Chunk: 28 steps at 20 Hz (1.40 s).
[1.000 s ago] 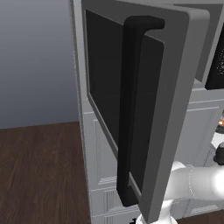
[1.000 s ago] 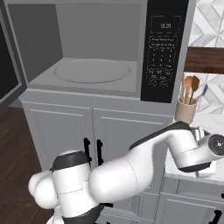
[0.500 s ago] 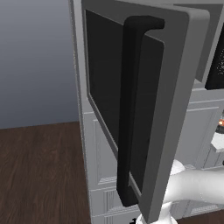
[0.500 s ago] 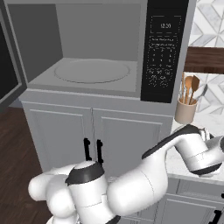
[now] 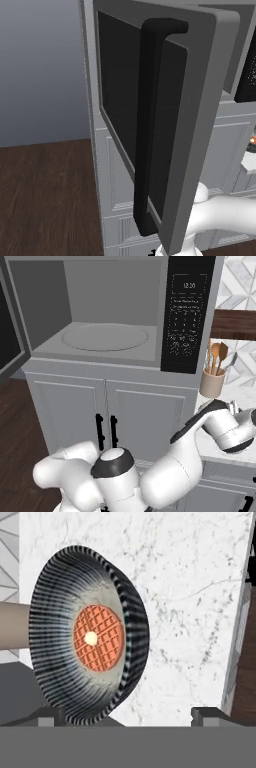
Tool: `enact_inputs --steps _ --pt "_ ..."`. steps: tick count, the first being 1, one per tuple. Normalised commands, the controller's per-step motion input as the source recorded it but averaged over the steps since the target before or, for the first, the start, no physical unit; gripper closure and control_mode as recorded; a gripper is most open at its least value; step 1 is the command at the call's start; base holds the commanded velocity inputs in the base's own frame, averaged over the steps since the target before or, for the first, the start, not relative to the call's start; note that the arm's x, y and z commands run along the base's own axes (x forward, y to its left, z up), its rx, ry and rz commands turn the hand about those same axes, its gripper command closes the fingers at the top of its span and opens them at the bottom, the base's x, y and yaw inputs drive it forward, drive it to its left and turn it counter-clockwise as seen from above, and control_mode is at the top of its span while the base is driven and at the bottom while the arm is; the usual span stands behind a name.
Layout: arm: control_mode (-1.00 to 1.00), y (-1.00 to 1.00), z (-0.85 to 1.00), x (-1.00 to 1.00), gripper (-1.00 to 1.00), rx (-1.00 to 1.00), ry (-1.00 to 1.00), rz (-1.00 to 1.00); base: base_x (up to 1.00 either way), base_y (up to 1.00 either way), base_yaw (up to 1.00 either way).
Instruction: Open the microwave, place the bowl with waffle inside the microwave, then close the microwave door and turn it on.
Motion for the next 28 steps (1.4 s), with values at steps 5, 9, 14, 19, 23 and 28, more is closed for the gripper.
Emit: enact_inputs --steps 5,9,14,19,23,28 --pt "-1.0 -0.22 -0.29 0.08 -1.0 0.03 0.02 0.0 0.0 0.0 0.0" --pt "-1.0 -0.23 -0.29 0.1 -1.0 0.06 0.02 0.0 0.0 0.0 0.0" --pt "-1.0 -0.18 -0.1 0.29 -1.0 0.07 0.05 0.0 0.0 0.0 0.0" --pt "-1.0 -0.18 -0.11 0.29 -1.0 0.06 0.08 0.0 0.0 0.0 0.0" --pt "-1.0 -0.18 -0.17 0.25 -1.0 0.07 0.05 0.0 0.0 0.0 0.0" --pt "-1.0 -0.17 -0.24 0.11 -1.0 0.08 0.01 0.0 0.0 0.0 0.0"
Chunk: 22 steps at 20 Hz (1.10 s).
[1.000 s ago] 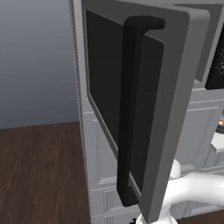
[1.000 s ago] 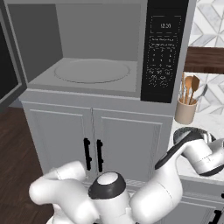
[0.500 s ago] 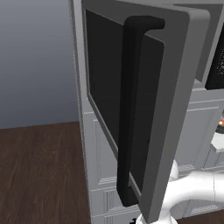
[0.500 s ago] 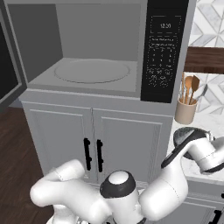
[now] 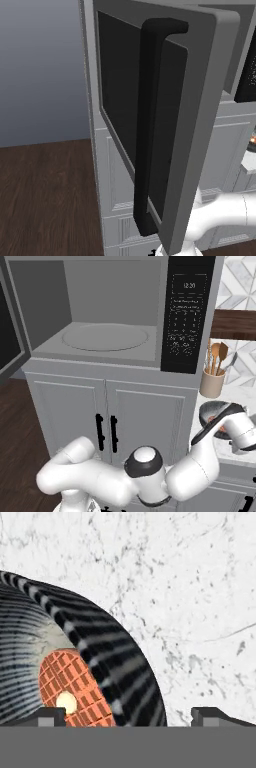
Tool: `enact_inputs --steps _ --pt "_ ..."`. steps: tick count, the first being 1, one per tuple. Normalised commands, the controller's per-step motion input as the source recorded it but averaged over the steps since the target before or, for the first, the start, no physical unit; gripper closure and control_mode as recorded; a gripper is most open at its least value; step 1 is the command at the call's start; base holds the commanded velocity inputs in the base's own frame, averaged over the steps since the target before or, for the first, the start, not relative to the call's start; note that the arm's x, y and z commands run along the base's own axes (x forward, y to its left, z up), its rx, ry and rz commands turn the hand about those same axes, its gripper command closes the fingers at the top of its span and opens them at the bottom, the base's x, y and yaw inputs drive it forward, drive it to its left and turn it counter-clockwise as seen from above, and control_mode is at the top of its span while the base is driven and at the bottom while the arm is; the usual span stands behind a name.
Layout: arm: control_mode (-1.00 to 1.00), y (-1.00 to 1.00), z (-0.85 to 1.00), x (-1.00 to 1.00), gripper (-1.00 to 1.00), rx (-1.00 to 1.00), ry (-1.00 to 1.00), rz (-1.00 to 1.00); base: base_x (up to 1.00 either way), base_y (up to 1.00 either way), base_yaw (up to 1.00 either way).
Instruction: Open the microwave, place the bowl with waffle inside the microwave, then close the microwave door and turn it on.
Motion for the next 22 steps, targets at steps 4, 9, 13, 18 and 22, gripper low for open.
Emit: enact_inputs --steps 4,9,13,18,22 --pt "-1.0 -0.06 -0.07 0.0 1.0 0.03 0.0 0.0 0.0 0.0 0.0" --pt "-1.0 0.0 0.0 0.0 1.0 0.0 0.0 0.0 0.0 0.0 0.0" --pt "-1.0 0.04 0.0 -0.39 1.0 0.0 -0.01 0.0 0.0 0.0 0.0" --pt "-1.0 0.1 -0.08 -0.92 1.0 -0.01 0.0 -0.01 0.0 0.0 0.0" --pt "-1.0 0.18 0.0 -0.77 1.0 0.0 -0.09 -0.18 0.0 0.0 0.0"
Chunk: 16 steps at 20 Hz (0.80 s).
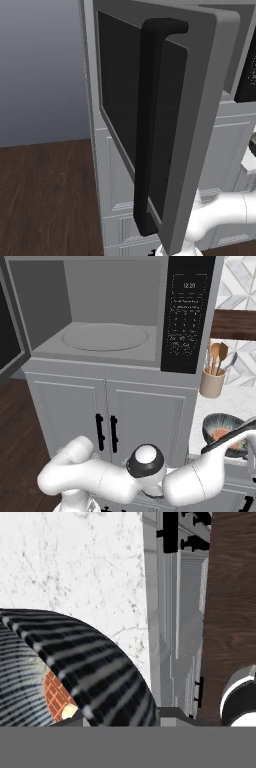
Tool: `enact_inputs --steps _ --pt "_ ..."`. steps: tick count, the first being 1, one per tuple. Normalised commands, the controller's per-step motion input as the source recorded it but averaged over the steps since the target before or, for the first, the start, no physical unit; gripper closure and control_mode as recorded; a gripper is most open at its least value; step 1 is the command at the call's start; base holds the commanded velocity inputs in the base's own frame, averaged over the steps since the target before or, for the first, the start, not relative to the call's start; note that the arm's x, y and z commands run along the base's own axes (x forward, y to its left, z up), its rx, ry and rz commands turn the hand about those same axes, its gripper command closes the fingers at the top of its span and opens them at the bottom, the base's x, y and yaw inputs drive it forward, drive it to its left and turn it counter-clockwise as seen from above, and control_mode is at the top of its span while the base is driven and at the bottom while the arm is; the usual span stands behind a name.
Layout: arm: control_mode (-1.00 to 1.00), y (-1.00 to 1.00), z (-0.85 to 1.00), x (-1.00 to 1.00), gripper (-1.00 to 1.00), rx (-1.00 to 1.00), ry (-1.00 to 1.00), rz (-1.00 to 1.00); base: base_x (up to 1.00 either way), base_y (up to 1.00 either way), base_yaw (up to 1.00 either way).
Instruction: Open the microwave, place the bowl with waffle inside the microwave, then close the microwave door and turn it on.
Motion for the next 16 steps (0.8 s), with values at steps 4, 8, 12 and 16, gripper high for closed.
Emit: enact_inputs --steps 4,8,12,16 --pt "-1.0 0.13 0.0 -0.94 1.0 0.0 -0.24 -0.31 0.0 0.0 0.0" --pt "-1.0 0.31 -0.03 -1.0 1.0 0.0 -0.35 -0.31 0.0 0.0 0.0" --pt "-1.0 0.33 -0.02 -1.0 1.0 0.02 -0.36 -0.32 0.0 0.0 0.0" --pt "-1.0 0.53 0.23 -1.0 1.0 0.01 -0.28 -0.24 0.0 0.0 0.0"
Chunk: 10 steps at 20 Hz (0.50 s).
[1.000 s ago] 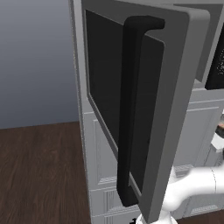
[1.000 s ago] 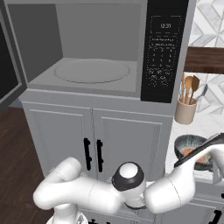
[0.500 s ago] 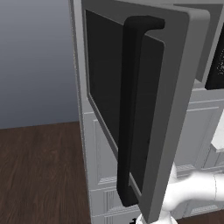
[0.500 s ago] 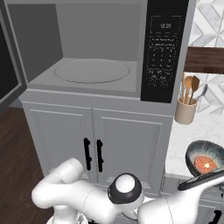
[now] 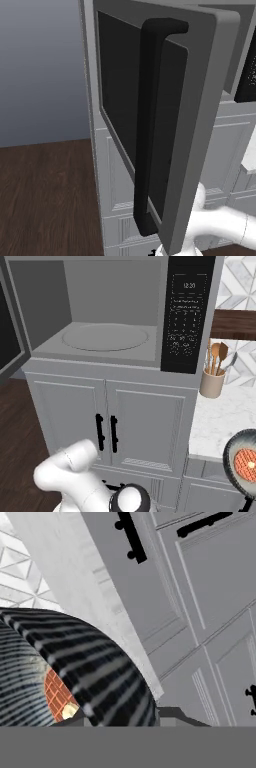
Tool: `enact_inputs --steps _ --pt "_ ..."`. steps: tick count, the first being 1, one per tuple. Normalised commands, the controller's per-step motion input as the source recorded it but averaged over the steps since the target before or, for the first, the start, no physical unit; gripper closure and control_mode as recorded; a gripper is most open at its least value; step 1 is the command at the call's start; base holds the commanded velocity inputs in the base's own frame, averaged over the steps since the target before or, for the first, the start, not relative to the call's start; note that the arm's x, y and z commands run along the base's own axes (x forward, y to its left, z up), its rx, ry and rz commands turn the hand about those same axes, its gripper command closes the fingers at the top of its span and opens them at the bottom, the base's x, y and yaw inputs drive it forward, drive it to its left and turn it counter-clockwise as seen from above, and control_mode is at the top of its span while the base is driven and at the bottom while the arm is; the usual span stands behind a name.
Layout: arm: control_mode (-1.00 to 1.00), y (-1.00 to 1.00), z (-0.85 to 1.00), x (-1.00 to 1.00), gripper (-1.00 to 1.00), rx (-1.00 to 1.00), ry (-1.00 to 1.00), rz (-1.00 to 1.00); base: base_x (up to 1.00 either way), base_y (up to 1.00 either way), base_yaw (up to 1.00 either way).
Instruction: Open the microwave, place the bowl with waffle inside the microwave, then close the microwave door and turn it on.
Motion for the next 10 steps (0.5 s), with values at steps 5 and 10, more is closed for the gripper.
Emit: enact_inputs --steps 5,10 --pt "-1.0 0.8 0.54 -0.87 1.0 0.0 -0.2 -0.07 0.0 0.0 0.0" --pt "-1.0 0.88 0.75 -0.2 1.0 -0.01 -0.15 0.0 0.0 0.0 0.0"
